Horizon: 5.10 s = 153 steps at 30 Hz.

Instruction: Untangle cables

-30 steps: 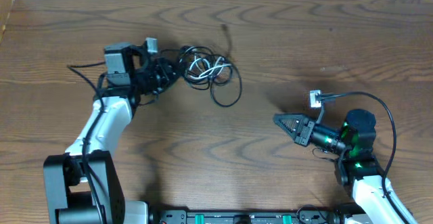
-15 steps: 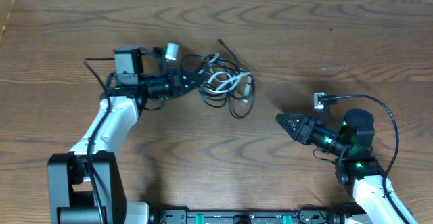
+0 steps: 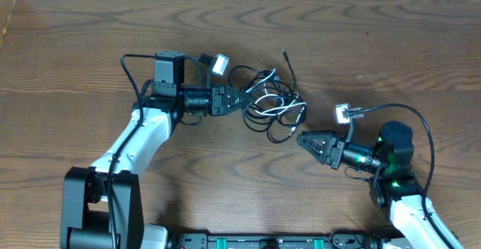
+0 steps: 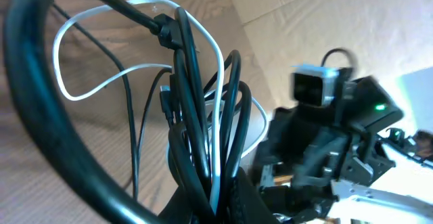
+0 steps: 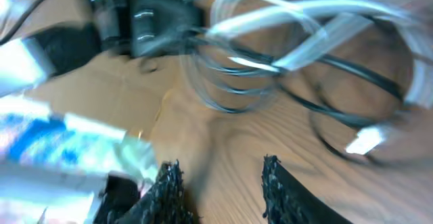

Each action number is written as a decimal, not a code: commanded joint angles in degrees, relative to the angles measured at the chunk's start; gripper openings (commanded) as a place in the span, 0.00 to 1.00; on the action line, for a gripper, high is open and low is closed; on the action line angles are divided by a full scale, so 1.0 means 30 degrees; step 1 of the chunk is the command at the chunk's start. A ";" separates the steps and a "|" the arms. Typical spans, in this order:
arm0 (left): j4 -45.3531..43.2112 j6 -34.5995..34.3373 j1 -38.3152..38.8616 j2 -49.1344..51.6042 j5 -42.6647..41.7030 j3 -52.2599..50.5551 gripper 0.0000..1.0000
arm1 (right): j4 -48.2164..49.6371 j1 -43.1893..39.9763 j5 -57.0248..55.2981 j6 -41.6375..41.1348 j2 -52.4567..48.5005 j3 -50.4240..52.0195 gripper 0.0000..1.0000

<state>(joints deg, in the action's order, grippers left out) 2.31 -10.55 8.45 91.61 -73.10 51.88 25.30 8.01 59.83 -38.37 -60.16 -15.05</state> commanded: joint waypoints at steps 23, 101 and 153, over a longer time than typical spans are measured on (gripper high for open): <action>-0.1953 -0.3738 0.4677 -0.0211 0.2033 -0.0095 0.08 | 0.1552 0.3650 -0.8670 -0.5938 -0.1319 -0.0087 0.34; -0.4619 -0.6513 0.2616 -0.0219 -0.2419 -0.0087 0.08 | -0.3344 -0.5166 -0.6965 -0.1479 -0.1559 -0.0087 0.80; -0.4954 -0.3475 0.4167 -0.0211 -0.0816 -0.0095 0.08 | 0.0197 -0.0481 -0.2827 -1.1067 -0.1559 -0.0087 0.01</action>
<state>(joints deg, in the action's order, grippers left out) -12.16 -25.43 23.59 91.61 -76.16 51.81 26.00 6.24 44.82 -73.71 -64.88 -14.98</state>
